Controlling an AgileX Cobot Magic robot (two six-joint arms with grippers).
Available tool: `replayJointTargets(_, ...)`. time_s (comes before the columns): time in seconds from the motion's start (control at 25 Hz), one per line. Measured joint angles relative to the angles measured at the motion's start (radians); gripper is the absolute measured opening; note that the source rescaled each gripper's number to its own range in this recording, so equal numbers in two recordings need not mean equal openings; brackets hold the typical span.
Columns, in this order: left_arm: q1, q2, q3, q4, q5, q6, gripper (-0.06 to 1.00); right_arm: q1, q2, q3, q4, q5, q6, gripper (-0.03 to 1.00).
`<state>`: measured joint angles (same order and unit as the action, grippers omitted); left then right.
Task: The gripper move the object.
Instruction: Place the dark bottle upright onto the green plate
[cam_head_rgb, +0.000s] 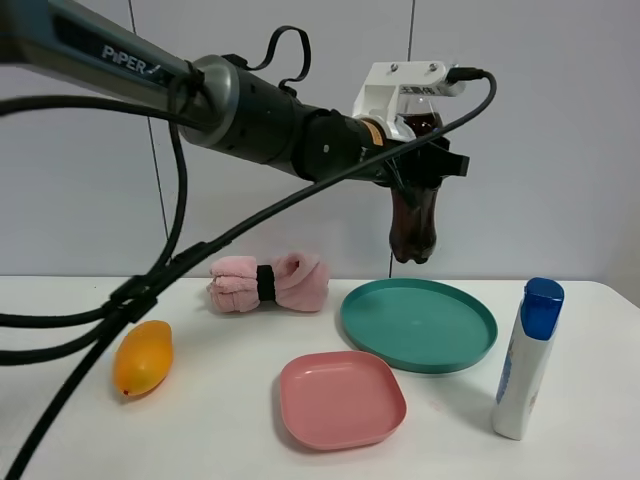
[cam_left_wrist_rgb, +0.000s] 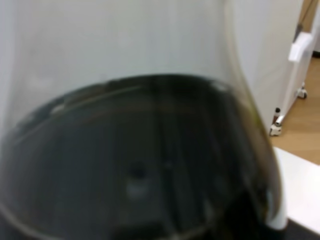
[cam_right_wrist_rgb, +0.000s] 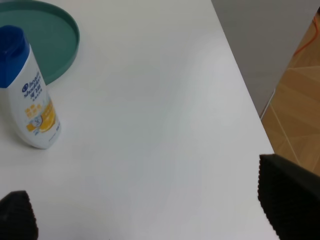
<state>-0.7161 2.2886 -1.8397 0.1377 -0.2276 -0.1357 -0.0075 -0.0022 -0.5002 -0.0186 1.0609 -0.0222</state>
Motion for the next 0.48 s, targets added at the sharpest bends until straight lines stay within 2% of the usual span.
replayJointTargets(0.48,-0.006,0.150,-0.048,-0.002,0.043,0.000,0.03,0.000,0.000,0.000,0.000,0.000,0.000,1.00)
